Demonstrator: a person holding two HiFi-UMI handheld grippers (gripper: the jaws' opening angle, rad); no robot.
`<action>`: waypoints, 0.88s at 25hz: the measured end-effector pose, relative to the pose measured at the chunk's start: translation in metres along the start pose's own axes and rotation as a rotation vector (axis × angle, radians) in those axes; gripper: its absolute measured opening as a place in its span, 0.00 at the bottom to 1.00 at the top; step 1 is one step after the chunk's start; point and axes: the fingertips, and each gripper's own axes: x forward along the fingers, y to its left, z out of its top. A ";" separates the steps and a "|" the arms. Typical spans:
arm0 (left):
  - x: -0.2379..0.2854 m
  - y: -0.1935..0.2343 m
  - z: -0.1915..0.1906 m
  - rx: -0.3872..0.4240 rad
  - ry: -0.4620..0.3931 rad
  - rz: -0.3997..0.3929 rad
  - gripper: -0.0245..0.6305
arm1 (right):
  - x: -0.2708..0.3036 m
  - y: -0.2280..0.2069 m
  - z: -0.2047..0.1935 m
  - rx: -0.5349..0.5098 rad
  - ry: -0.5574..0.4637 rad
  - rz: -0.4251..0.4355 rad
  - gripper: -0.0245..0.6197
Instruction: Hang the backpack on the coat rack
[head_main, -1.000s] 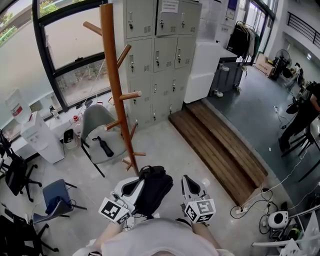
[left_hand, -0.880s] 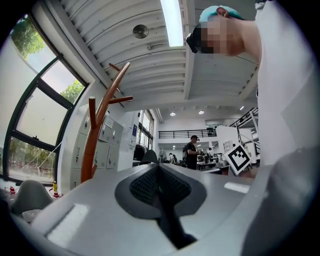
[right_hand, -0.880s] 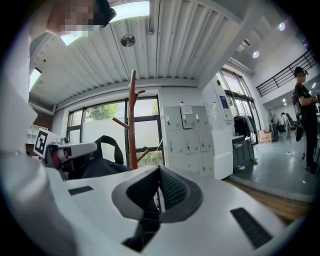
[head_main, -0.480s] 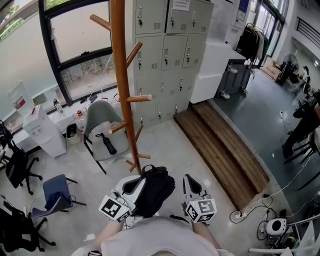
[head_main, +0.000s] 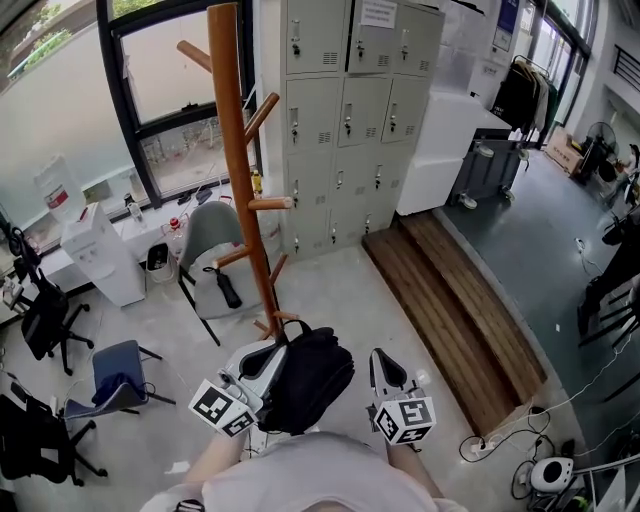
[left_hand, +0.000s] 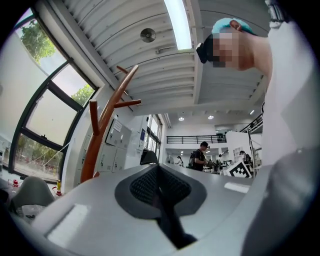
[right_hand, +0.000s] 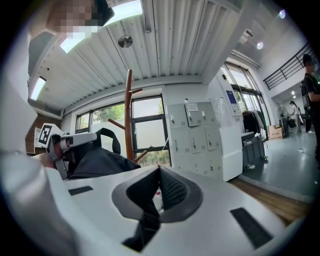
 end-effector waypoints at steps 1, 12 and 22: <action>0.004 0.000 0.005 -0.001 -0.010 -0.005 0.06 | 0.000 -0.002 0.001 0.003 -0.003 0.006 0.05; 0.042 0.005 0.083 0.033 -0.105 -0.060 0.06 | 0.004 -0.015 0.009 0.019 -0.028 0.047 0.05; 0.063 0.009 0.148 0.015 -0.167 -0.102 0.06 | 0.004 -0.025 0.008 0.040 -0.031 0.056 0.05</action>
